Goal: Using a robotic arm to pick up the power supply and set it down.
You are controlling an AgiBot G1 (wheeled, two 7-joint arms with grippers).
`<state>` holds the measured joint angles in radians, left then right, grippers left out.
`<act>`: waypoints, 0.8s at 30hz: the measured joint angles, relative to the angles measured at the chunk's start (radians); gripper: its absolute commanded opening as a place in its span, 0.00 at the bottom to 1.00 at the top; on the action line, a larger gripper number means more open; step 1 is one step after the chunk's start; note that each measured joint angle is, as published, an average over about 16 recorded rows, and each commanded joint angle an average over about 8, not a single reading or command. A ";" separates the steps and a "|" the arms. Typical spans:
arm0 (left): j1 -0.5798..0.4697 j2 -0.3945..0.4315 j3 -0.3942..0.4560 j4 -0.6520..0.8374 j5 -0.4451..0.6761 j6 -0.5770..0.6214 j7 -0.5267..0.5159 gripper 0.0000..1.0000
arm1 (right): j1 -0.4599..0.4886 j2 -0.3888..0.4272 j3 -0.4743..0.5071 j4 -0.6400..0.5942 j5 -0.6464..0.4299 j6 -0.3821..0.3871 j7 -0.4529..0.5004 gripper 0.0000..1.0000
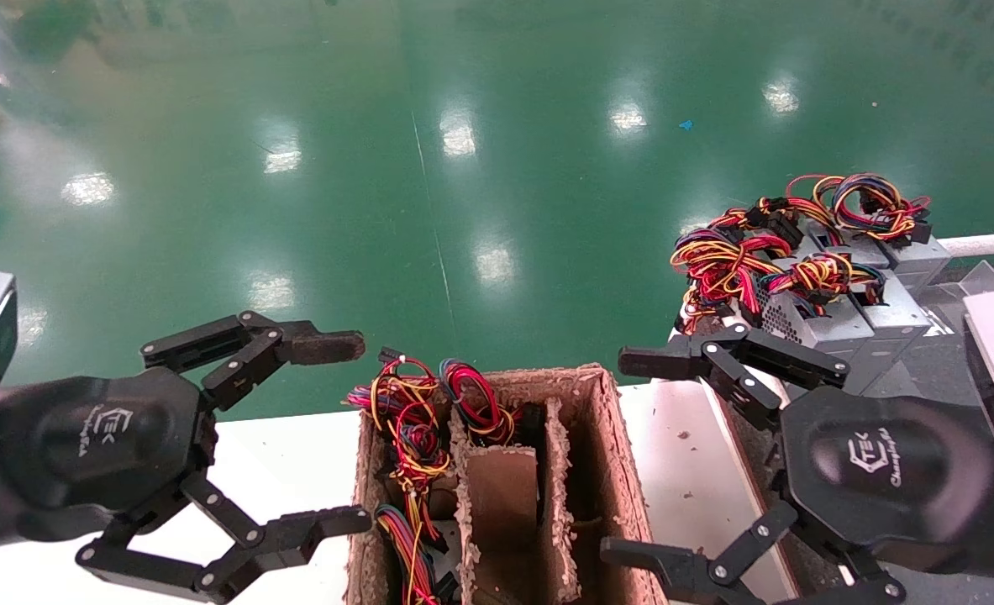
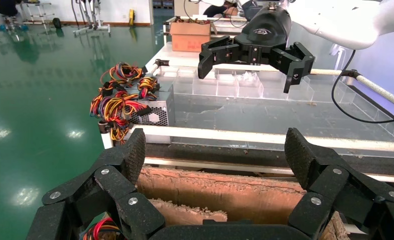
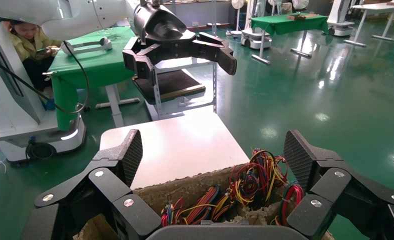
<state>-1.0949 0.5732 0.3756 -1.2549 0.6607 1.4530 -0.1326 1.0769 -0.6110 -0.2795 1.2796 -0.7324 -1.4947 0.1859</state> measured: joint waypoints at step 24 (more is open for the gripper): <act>0.000 0.000 0.000 0.000 0.000 0.000 0.000 0.00 | 0.000 0.000 0.000 0.000 0.000 0.000 0.000 1.00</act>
<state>-1.0949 0.5732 0.3756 -1.2548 0.6607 1.4530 -0.1326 1.0769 -0.6110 -0.2795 1.2796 -0.7324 -1.4947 0.1859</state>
